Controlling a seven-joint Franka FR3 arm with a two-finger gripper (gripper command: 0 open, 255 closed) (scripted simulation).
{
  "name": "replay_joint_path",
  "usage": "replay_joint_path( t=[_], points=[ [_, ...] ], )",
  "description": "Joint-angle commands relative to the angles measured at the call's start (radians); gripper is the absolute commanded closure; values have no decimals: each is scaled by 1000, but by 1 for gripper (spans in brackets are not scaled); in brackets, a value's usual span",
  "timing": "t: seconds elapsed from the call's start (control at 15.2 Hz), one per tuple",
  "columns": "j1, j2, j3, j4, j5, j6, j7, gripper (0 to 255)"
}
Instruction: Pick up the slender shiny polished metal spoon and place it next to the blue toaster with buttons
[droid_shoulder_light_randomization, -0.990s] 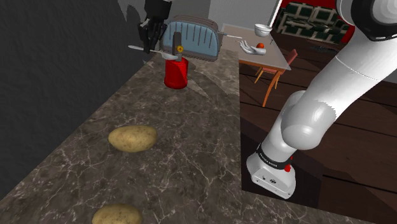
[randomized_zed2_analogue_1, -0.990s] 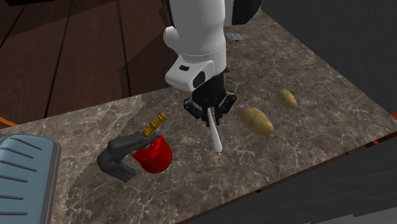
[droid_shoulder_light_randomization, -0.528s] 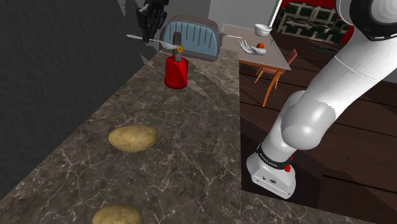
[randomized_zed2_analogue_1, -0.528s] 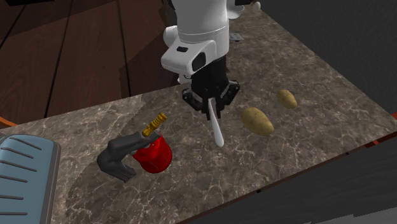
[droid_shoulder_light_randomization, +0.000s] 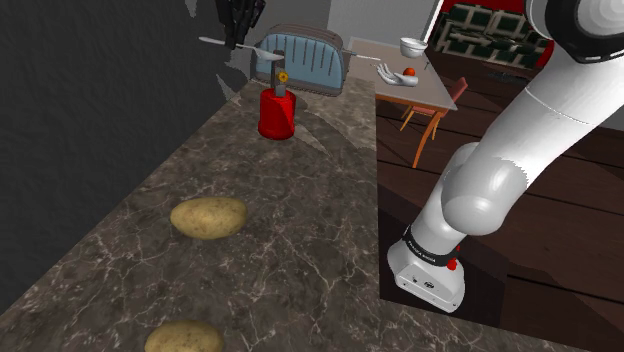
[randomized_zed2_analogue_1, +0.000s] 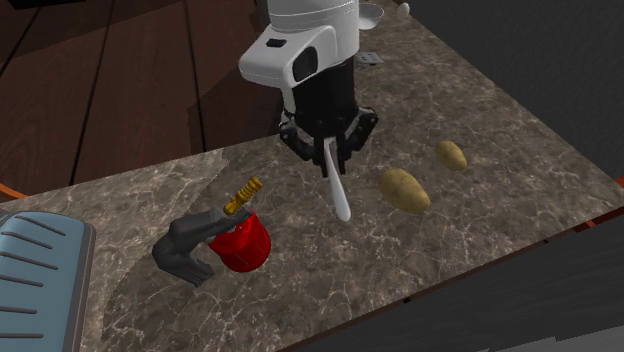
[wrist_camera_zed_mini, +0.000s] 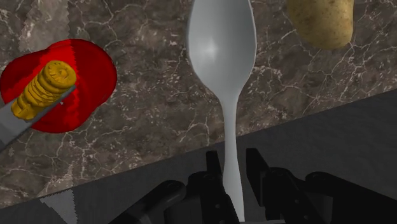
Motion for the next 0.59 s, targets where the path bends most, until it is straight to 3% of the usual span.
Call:
replay_joint_path(
  t=[0.0,0.53],
  points=[
    [-14,-4,-21,3,5,-12,-35,255],
    [-94,6,-137,21,27,-52,-230,255]
  ],
)
